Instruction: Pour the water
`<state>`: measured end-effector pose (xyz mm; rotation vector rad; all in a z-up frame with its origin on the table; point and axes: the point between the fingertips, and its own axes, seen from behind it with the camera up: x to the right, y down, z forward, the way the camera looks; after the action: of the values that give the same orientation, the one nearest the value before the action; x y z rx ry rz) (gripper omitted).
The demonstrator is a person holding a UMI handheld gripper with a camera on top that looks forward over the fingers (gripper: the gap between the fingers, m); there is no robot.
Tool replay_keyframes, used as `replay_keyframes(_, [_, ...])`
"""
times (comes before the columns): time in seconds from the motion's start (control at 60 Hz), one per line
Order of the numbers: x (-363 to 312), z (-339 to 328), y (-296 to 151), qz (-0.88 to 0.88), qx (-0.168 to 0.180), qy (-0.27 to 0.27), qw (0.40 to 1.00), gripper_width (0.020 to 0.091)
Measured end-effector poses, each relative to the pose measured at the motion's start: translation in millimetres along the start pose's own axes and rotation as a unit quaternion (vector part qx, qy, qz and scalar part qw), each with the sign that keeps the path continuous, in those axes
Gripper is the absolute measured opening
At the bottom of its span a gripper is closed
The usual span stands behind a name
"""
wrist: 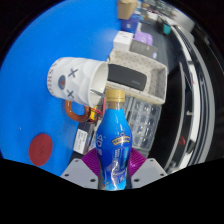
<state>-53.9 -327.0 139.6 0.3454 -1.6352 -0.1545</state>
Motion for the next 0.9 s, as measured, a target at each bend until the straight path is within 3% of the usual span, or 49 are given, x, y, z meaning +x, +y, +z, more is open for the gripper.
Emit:
replay_keyframes(0.167, [16,2,-14,-0.14,0.004,0.038,0.989,0.0327])
replay_keyframes(0.483, [20,0,-11,-0.106,-0.009,0.036,0.994,0.0328])
replay_keyframes(0.633, [15,-5,0,0.063,-0.001,0.012,0.998,0.0328])
replay_keyframes(0.717, [7,-11,5,0.217,0.012,-0.028,0.976,0.0326])
replay_keyframes(0.8, [1,-16,1,0.392,0.032,-0.063,0.917,0.0328])
replay_keyframes(0.9, [1,-22,-4,0.584,0.052,-0.096,0.805,0.034])
